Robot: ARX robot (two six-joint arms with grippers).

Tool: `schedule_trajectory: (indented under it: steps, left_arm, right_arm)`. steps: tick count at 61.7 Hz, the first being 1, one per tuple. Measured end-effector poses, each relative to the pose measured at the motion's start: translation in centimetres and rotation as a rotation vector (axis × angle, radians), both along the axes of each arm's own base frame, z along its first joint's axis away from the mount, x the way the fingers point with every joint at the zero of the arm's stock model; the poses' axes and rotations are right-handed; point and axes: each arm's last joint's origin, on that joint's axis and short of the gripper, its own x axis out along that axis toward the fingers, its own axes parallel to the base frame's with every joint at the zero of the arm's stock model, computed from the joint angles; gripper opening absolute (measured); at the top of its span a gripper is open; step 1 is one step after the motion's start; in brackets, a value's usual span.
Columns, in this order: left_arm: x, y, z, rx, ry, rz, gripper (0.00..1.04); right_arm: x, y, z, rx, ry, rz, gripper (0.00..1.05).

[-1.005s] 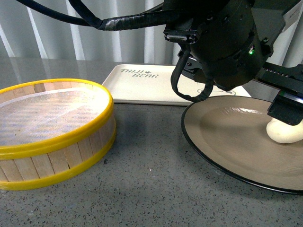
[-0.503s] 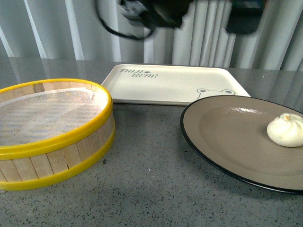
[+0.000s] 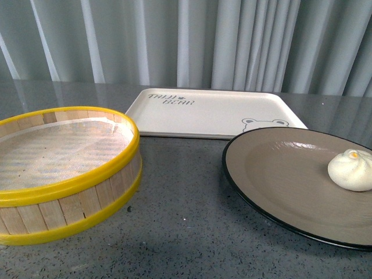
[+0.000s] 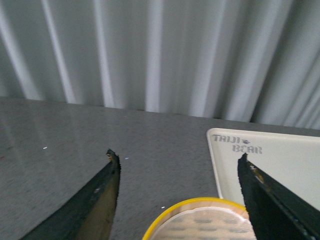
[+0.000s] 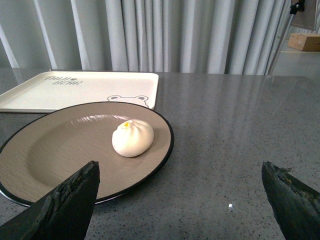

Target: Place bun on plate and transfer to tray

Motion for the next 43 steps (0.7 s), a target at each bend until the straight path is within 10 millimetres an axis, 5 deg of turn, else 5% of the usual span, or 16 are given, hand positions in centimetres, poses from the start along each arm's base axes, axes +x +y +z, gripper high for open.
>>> schedule_trajectory:
  steps: [8,19,43]
  left_arm:
    - [-2.6,-0.2,-4.5,0.001,0.042,-0.024,0.38]
    - [-4.7,-0.2,-7.6,0.001,0.056,-0.024,0.05]
    - [-7.8,-0.2,-11.1,0.001,0.050,-0.023,0.04]
  right_arm:
    - [0.0,0.0,0.0,0.000,0.000,0.004,0.96]
    - [0.0,0.0,0.0,0.000,0.000,0.001,0.96]
    - [0.0,0.0,0.0,0.000,0.000,0.001,0.96]
